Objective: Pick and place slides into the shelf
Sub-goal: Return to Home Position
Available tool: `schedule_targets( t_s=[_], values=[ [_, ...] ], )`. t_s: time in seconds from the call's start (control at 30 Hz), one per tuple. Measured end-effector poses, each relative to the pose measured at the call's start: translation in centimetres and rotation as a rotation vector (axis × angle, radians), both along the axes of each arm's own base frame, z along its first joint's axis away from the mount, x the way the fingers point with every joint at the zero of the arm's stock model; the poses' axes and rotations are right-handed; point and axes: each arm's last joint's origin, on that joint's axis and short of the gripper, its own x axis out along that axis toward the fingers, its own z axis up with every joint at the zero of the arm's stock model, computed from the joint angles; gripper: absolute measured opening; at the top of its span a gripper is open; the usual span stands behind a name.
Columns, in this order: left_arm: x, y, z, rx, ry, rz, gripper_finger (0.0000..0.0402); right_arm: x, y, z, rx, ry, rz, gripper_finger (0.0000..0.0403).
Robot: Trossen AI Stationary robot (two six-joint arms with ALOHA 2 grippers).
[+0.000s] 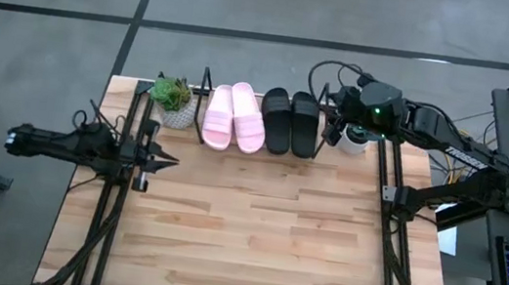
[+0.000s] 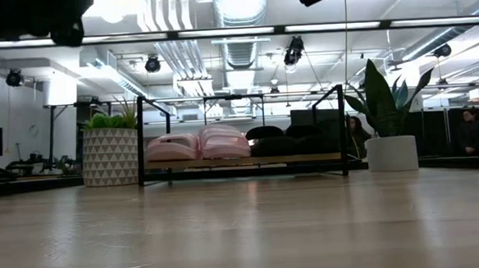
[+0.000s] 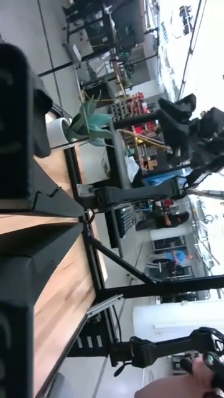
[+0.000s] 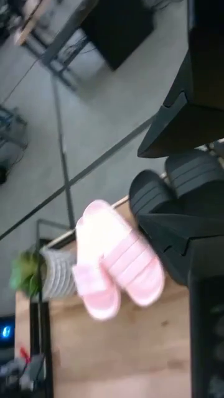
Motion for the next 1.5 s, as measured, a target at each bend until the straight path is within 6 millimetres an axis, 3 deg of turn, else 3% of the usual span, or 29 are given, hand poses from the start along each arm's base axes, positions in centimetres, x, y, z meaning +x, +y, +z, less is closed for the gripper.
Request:
schedule_targets(
  t_s=[0.27,0.47,0.63,0.83,1.0,1.13,1.33,1.5],
  values=[
    [-0.9,0.0,-4.6,-0.008,-0.036,-0.009,0.0011,-1.1,3.2,0.4,-0.081,-0.110,0.162,0.0136],
    [-0.4,0.0,-5.6,-0.022,0.003,-0.004,0.0011,-4.1,6.4,-1.0,-0.123,-0.241,0.316,0.0125],
    [-0.4,0.0,-5.6,-0.023,0.000,0.000,0.0011,-6.4,8.8,-5.4,-0.070,-0.347,0.451,0.0121],
    [-0.6,0.0,-5.5,-0.025,-0.021,0.001,0.0011,-6.8,10.3,-13.8,0.034,-0.375,0.523,0.0120],
    [-0.5,0.0,-5.7,-0.026,-0.005,0.002,0.0011,-6.0,10.0,-19.6,-0.044,-0.445,0.511,0.0111],
    [-0.5,0.0,-5.7,-0.022,-0.007,0.004,0.0011,-5.9,8.7,-21.9,-0.125,-0.482,0.487,0.0092],
    [-0.5,0.1,-5.9,0.006,0.005,0.035,0.0011,-5.8,5.7,-21.7,-0.254,-0.422,0.367,0.0020],
    [-0.5,0.2,-6.3,0.003,0.049,0.051,0.0011,-6.9,4.6,-19.9,-0.255,-0.384,0.327,0.0009]
  ],
)
